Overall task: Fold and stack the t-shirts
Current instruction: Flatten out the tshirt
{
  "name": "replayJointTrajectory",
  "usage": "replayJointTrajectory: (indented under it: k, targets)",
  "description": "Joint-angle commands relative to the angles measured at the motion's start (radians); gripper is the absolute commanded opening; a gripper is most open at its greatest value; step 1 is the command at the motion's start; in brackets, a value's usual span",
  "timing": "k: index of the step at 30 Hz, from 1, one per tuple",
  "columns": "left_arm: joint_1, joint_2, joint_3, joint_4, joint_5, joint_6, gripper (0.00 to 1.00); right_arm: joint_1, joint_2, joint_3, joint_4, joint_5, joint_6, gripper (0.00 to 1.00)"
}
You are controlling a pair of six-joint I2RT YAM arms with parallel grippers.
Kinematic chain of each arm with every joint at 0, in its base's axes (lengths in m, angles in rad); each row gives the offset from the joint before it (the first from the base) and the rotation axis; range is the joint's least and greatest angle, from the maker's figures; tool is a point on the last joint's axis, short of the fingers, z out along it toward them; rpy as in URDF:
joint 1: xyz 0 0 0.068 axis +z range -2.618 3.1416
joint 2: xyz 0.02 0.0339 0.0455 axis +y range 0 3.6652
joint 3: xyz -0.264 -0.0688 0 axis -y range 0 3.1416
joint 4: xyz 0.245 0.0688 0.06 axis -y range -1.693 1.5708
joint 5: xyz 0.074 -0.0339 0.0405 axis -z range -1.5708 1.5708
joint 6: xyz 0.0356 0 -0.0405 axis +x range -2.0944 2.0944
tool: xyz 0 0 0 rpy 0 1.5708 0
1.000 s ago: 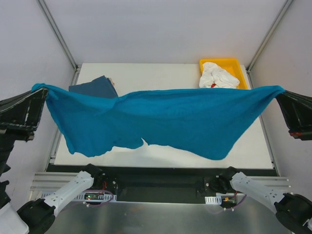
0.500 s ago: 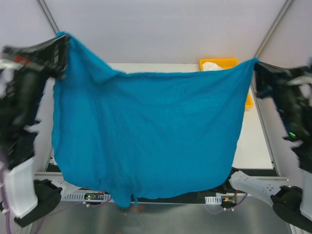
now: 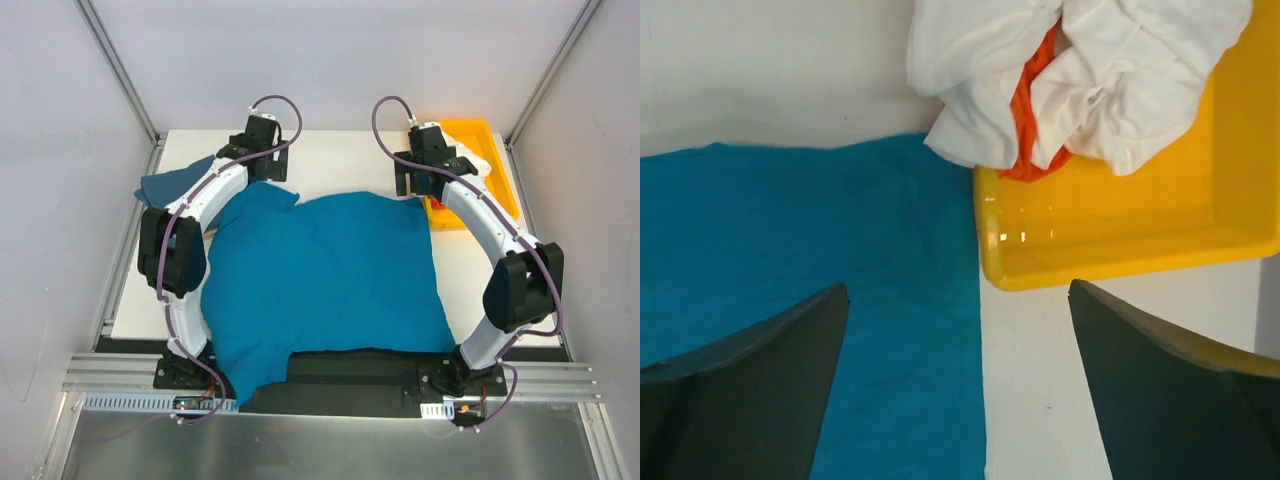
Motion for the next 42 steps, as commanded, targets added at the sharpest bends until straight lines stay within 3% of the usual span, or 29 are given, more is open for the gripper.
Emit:
replayJointTrajectory:
  k: [1,10,15,18,29,33,42]
  targets:
    - [-0.003,-0.176,-0.021,0.034,0.057,-0.065,0.99,0.008,-0.061,0.060,-0.033,-0.081,0.070,0.97]
    - [-0.003,-0.370,-0.333,0.034,0.218,-0.196,0.99,0.008,-0.195,-0.264,0.004,-0.253,0.237,0.96]
    - [-0.003,-0.426,-0.487,0.036,0.274,-0.278,0.99,0.010,-0.171,-0.317,0.048,-0.380,0.255,0.96]
    - [-0.003,-0.392,-0.503,0.034,0.300,-0.292,0.99,0.010,-0.117,-0.282,0.050,-0.377,0.254,0.96]
    - [-0.003,-0.133,-0.395,0.025,0.341,-0.269,0.99,-0.016,0.230,-0.061,0.018,-0.365,0.243,0.97]
    - [-0.003,-0.050,-0.331,0.020,0.367,-0.265,0.99,-0.041,0.302,0.005,-0.047,-0.279,0.223,0.98]
    - [-0.005,0.155,-0.126,-0.055,0.487,-0.194,0.99,-0.142,0.414,0.086,-0.127,-0.314,0.228,0.99]
